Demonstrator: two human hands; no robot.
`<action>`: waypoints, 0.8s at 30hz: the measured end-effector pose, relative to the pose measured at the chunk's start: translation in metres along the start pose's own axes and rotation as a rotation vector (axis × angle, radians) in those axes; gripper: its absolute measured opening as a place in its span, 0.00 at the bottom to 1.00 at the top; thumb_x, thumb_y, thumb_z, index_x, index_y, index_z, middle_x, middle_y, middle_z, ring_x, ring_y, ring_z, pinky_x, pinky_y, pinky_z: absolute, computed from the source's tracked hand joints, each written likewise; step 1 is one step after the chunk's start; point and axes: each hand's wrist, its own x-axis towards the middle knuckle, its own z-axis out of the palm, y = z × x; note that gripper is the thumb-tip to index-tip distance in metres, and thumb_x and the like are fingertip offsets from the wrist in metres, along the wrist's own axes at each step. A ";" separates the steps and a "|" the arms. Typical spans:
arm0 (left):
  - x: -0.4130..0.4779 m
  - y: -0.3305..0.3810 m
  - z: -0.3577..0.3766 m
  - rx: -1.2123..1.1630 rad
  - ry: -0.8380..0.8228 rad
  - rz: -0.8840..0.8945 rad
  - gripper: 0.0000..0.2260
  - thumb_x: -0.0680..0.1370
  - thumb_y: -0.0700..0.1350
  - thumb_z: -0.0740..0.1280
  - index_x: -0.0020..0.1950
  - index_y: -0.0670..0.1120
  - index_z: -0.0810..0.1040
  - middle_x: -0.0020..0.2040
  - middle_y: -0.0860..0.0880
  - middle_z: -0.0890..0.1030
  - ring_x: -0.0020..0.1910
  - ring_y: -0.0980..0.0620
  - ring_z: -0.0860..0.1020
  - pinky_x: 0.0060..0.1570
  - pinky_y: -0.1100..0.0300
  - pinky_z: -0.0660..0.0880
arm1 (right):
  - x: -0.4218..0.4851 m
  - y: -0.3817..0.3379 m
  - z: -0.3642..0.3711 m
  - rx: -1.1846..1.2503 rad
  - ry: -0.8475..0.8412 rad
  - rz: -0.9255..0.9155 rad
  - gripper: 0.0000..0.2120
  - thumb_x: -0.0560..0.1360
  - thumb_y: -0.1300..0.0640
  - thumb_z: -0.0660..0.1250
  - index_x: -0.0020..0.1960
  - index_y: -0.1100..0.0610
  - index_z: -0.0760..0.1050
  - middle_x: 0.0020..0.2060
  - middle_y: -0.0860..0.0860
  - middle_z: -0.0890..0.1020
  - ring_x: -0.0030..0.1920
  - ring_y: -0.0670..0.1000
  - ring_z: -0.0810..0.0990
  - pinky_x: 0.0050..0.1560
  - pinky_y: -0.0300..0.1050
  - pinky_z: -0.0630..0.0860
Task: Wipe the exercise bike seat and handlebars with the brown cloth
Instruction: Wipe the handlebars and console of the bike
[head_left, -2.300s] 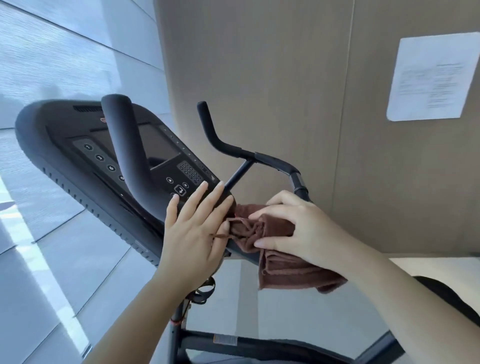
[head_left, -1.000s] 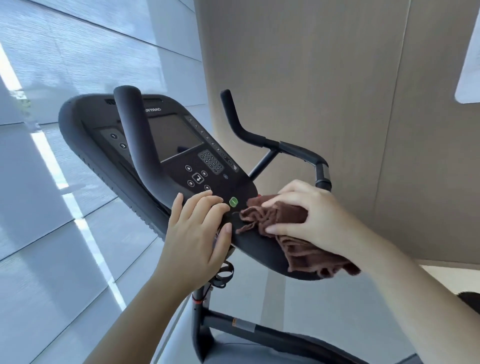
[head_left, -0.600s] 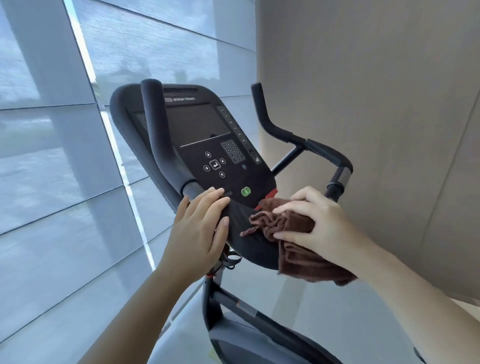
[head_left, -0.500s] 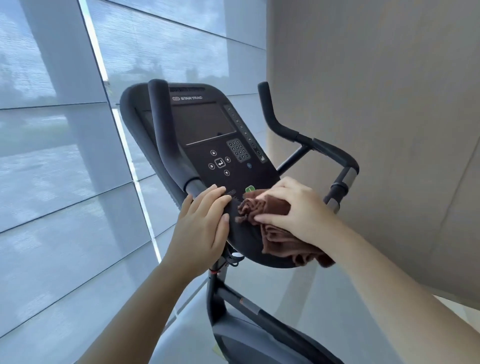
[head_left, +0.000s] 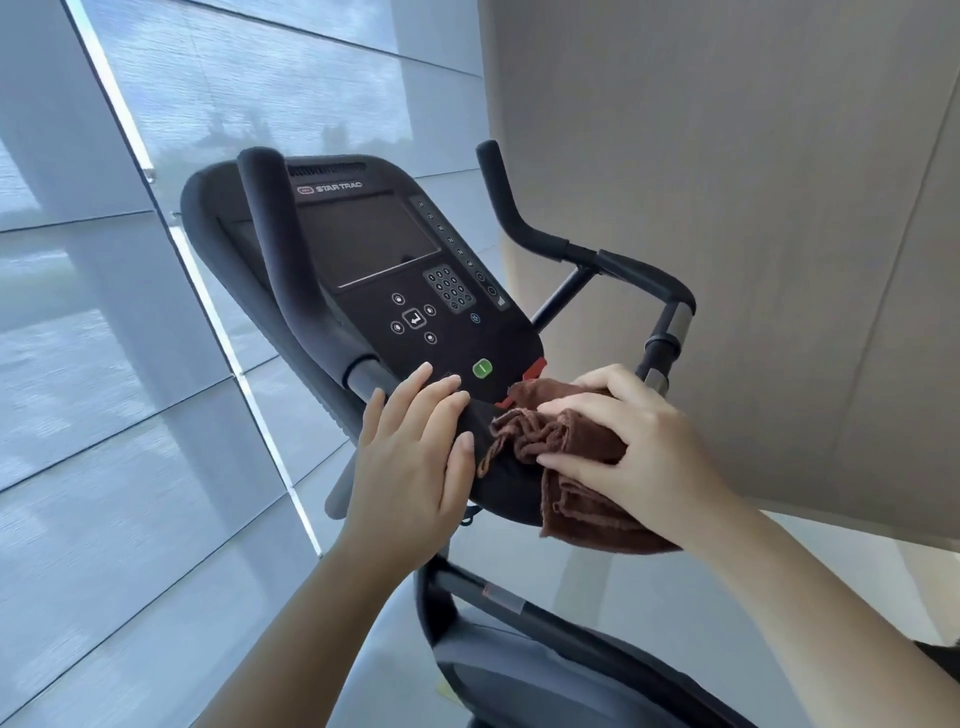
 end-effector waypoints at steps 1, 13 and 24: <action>0.000 0.000 0.000 0.003 0.001 0.002 0.21 0.77 0.48 0.50 0.59 0.39 0.76 0.62 0.45 0.76 0.68 0.43 0.66 0.66 0.41 0.58 | -0.002 0.000 0.002 0.008 0.023 0.000 0.16 0.65 0.47 0.73 0.51 0.50 0.80 0.49 0.49 0.78 0.48 0.52 0.78 0.48 0.49 0.77; 0.022 0.061 0.009 0.218 -0.128 0.093 0.21 0.74 0.52 0.54 0.59 0.43 0.77 0.61 0.45 0.78 0.66 0.44 0.69 0.65 0.40 0.58 | 0.042 0.100 -0.043 0.032 -0.002 0.003 0.22 0.64 0.38 0.67 0.54 0.46 0.79 0.49 0.43 0.74 0.49 0.39 0.72 0.51 0.21 0.64; 0.019 0.097 0.031 0.423 -0.125 -0.166 0.22 0.73 0.52 0.55 0.58 0.41 0.78 0.59 0.44 0.79 0.62 0.43 0.74 0.62 0.42 0.63 | 0.028 0.096 -0.012 0.203 -0.199 -0.320 0.17 0.67 0.42 0.68 0.48 0.53 0.81 0.47 0.49 0.80 0.48 0.53 0.76 0.53 0.45 0.71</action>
